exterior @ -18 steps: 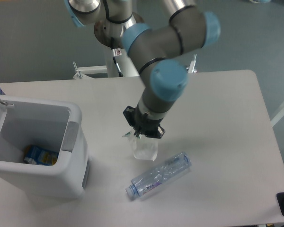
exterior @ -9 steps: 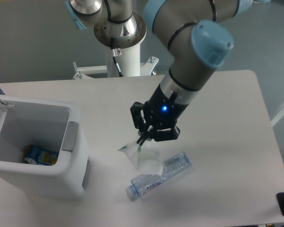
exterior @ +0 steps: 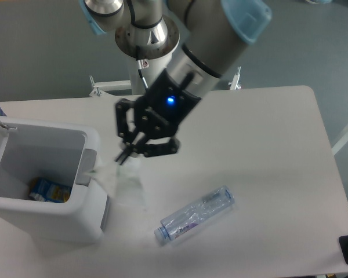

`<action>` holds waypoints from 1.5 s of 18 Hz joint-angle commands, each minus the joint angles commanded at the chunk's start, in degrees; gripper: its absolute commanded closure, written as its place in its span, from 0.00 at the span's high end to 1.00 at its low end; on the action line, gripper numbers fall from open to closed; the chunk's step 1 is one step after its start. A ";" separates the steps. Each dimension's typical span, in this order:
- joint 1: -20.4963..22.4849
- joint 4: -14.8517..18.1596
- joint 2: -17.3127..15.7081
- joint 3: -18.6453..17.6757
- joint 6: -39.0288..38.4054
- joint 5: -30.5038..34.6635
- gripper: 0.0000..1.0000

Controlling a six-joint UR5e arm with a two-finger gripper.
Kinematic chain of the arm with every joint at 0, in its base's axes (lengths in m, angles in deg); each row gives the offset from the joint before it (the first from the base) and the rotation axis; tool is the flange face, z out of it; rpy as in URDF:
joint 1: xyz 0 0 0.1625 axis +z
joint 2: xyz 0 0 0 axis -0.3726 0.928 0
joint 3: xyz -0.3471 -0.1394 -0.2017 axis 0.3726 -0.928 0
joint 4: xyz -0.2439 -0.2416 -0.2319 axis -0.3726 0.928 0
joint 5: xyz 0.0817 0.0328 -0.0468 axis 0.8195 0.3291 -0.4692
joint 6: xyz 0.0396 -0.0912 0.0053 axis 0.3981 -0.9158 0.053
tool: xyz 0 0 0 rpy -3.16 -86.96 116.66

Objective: Place the trash in the trash can
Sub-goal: 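Carry the tissue over the white bin and open the gripper, then move the open gripper back over the clear plastic bottle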

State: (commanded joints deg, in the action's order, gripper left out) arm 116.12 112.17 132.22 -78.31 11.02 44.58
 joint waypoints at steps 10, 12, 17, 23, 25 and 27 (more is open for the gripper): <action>-5.02 -5.43 -1.05 -1.84 -6.69 -0.53 0.89; -5.11 -7.38 -1.23 -2.63 -6.87 -0.53 1.00; -4.85 -9.39 -1.23 -2.81 -6.52 -0.45 1.00; 0.06 -21.70 0.96 -2.72 -5.91 0.08 1.00; 2.00 -24.33 2.01 -2.81 -4.33 0.34 1.00; 4.02 -26.01 3.07 -2.72 -1.35 1.57 1.00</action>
State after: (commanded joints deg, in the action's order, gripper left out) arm 120.14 86.16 135.29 -81.03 9.67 46.15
